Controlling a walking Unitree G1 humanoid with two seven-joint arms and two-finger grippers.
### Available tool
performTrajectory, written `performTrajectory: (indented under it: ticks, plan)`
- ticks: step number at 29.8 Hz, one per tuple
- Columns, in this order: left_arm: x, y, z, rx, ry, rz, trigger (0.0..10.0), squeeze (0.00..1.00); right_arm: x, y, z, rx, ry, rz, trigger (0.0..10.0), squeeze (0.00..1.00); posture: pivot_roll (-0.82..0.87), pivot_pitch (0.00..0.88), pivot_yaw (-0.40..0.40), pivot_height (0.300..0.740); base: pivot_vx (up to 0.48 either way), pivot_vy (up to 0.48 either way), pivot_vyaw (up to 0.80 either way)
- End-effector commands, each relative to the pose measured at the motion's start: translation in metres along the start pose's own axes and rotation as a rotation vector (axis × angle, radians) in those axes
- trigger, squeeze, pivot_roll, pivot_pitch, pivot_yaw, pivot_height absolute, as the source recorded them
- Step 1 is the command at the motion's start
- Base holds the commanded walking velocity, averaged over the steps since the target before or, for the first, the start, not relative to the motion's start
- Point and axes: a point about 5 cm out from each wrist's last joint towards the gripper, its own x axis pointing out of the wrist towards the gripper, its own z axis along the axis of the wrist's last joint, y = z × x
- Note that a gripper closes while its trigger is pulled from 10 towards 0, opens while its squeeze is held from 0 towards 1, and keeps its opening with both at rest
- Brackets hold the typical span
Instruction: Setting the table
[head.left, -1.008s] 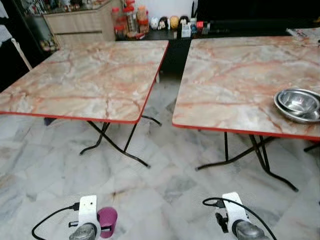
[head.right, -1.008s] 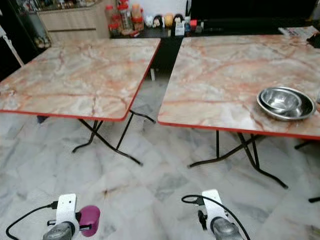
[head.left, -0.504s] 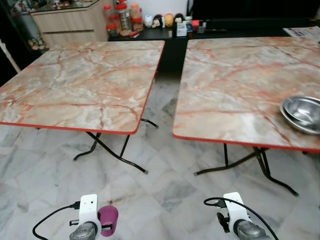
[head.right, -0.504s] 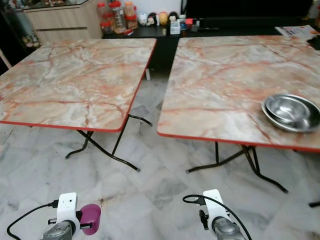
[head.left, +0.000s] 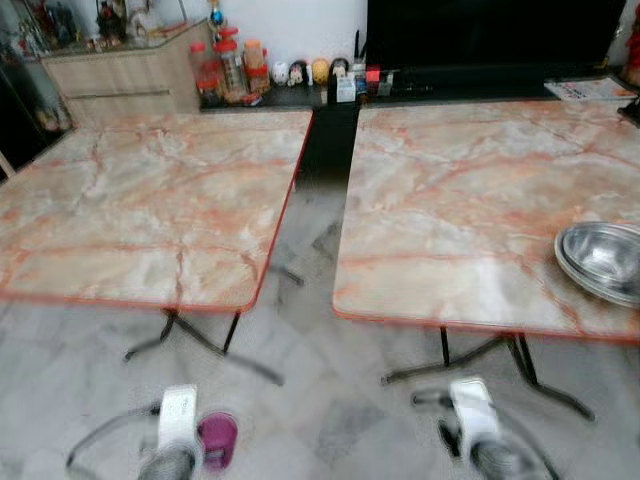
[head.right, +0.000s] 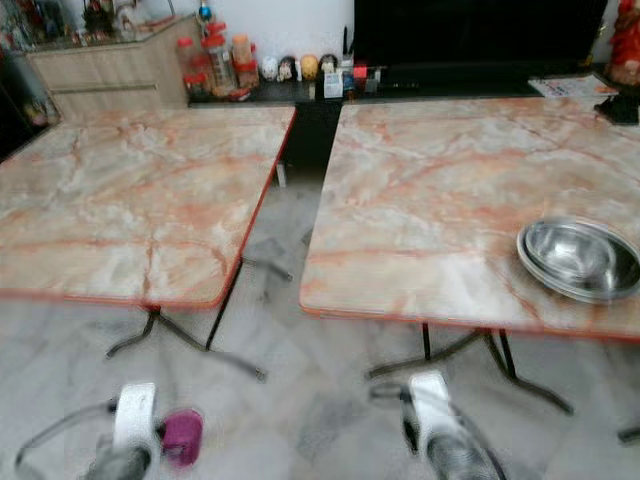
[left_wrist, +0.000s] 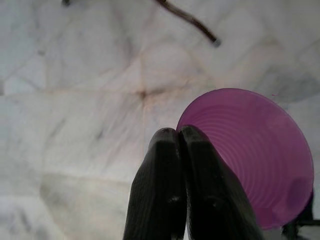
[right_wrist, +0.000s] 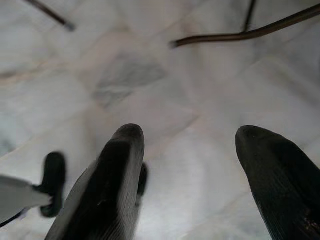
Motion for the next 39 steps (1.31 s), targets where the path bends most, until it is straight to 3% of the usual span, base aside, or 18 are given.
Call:
performTrajectory:
  ticks: [1, 39]
  plan:
    - [0.0000, 0.0017, -0.0008, 0.007, 0.008, 0.002, 10.0, 0.00, -0.0002, -0.0036, 0.0019, 0.005, -0.005, -0.009, 10.0, 0.00, -0.10, 0.000, 0.083, 0.740, 0.000, -0.292, 0.00]
    - [-0.0004, -0.0021, -0.0031, 0.010, 0.015, -0.012, 10.0, 0.00, -0.0005, -0.0060, 0.0008, 0.007, 0.001, -0.022, 10.0, 0.00, -0.10, 0.000, 0.078, 0.740, 0.000, -0.414, 0.00]
